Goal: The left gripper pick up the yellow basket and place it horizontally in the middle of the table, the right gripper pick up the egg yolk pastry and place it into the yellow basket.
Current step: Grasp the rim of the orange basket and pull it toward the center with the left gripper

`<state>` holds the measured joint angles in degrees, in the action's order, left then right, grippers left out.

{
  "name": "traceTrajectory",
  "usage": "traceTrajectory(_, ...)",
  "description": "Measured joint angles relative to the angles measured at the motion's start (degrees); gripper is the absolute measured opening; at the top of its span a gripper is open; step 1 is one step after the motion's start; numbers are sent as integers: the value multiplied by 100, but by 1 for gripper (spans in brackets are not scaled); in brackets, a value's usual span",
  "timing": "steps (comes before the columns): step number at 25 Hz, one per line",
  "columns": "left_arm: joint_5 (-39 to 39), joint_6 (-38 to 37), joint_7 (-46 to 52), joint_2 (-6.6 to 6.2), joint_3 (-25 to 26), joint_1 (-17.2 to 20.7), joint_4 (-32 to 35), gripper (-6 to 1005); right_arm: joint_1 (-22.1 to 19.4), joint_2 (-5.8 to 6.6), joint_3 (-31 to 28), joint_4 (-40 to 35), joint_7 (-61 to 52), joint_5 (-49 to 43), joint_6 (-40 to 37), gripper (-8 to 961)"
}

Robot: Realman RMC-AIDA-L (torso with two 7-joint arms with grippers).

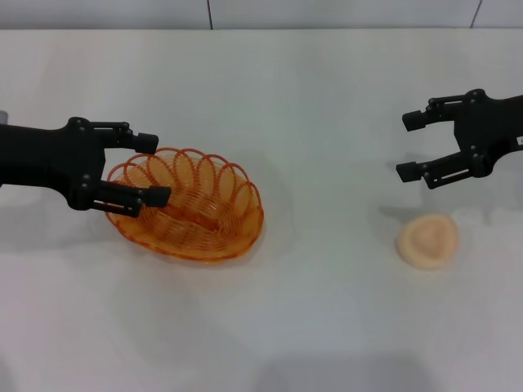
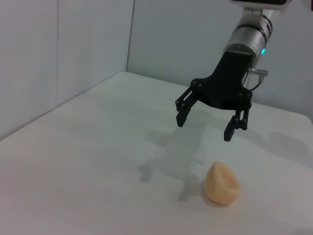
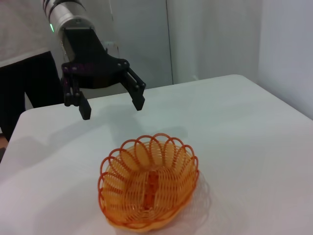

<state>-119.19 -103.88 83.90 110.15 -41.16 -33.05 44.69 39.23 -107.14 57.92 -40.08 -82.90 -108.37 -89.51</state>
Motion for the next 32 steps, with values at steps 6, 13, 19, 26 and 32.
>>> traceTrajectory(6,-8,3,54,38,-20,1,83,880,-14,-6,0,0,3,0,47,857)
traceTrajectory(13,-6,9,109,46,-14,8,84,880,-33,-9,0,1,27,0,48,857)
traceTrajectory(19,-6,12,200,58,-13,9,93,880,-62,-9,-33,1,97,-2,55,857)
traceTrajectory(26,1,123,1017,151,22,86,549,881,-176,-8,-63,-48,157,24,71,857)
traceTrajectory(32,-440,196,2665,264,13,141,1487,881,-334,-42,-71,-276,159,39,182,856)
